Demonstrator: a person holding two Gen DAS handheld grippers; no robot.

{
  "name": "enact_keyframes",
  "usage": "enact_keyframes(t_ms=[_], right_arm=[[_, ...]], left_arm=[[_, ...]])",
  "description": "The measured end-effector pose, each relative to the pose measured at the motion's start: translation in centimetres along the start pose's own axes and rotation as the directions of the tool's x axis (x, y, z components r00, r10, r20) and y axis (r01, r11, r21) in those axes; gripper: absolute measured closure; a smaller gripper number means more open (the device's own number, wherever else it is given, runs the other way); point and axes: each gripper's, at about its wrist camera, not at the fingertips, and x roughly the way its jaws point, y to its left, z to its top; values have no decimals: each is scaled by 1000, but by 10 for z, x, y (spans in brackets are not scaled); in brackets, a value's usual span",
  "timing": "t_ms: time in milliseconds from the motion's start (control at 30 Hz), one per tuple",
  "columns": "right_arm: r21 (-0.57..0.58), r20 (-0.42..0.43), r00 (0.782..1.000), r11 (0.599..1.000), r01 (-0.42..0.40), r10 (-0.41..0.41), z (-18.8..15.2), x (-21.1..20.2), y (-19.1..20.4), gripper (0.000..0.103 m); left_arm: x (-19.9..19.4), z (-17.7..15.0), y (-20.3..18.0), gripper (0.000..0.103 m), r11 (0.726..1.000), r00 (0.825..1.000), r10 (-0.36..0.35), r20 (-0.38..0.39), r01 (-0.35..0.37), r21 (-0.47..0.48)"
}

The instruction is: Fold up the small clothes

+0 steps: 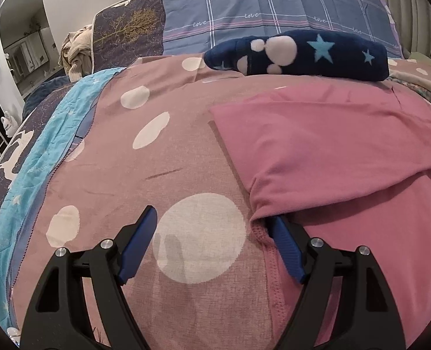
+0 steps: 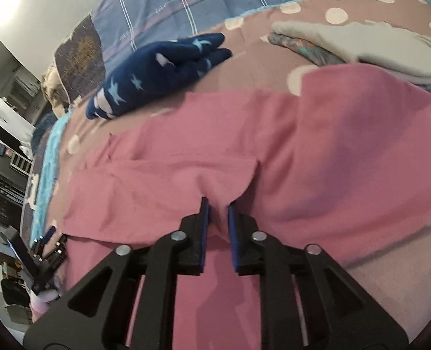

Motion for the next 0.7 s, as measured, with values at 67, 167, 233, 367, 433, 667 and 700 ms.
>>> enact_keyframes(t_ms=[67, 167, 233, 367, 433, 667, 700], right_arm=[[1, -1, 1000, 1000, 5, -5, -4, -5, -5, 75], [54, -21, 999, 998, -42, 43, -2, -6, -16, 60], [96, -37, 995, 991, -91, 95, 5, 1, -21, 55], [142, -49, 988, 980, -139, 147, 25, 24, -22, 74], [133, -2, 997, 988, -77, 78, 31, 21, -16, 102], [76, 62, 995, 994, 75, -80, 36, 14, -12, 87], [108, 54, 997, 993, 52, -58, 34, 14, -19, 86]], left_arm=[[0, 0, 1, 25, 1000, 1000, -9, 0, 9, -4], [0, -1, 1, 25, 1000, 1000, -18, -2, 18, -8], [1, -1, 1, 25, 1000, 1000, -19, -4, 19, -8], [3, -2, 2, 25, 1000, 1000, -26, -8, 26, -16], [3, -2, 2, 25, 999, 1000, -27, -7, 27, -20], [3, -3, 2, 24, 999, 1000, -24, -7, 24, -22], [4, -3, 1, 24, 1000, 1000, -22, -8, 22, -21]])
